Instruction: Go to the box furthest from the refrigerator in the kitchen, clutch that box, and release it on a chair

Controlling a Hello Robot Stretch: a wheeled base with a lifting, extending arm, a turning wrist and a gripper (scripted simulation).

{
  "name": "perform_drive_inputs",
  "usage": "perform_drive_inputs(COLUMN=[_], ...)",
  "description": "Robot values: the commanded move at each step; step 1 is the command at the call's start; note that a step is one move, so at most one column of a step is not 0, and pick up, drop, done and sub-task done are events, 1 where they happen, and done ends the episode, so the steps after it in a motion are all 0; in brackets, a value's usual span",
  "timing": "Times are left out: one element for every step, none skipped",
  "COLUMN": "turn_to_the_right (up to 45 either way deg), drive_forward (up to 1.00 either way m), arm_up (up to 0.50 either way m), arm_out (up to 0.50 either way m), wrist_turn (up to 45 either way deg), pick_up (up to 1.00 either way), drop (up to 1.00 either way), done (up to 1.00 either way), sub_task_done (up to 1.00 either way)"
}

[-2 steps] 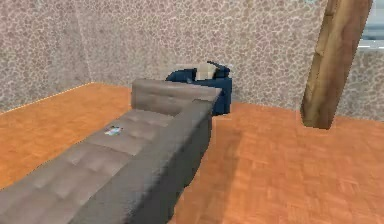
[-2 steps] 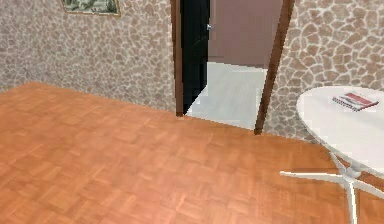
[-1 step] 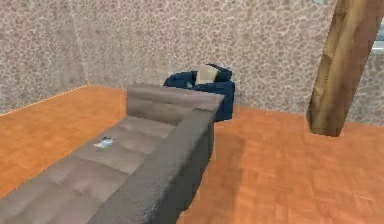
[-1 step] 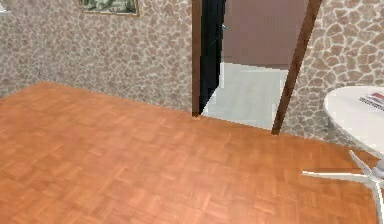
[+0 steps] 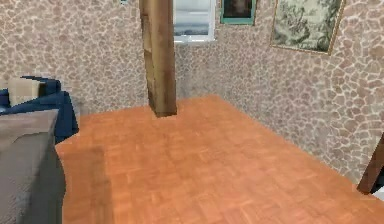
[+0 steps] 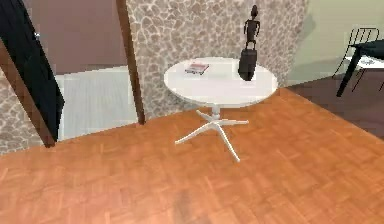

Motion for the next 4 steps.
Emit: perform_drive_inputs(turn_to_the_right=[45.0,18.0,0.0,-15.0], drive_forward=[0.0,0.0,0.2,0.0], arm_up=[0.0,0.0,0.0,0.0], arm_out=[0.0,0.0,0.0,0.0], wrist_turn=[0.0,0.0,0.0,0.0], pick_up=[0.0,0.0,0.0,0.0], drop=[0.0,0.0,0.0,0.0], done=[0.0,0.0,0.0,0.0], sub_task_done=[0.0,0.0,0.0,0.0])
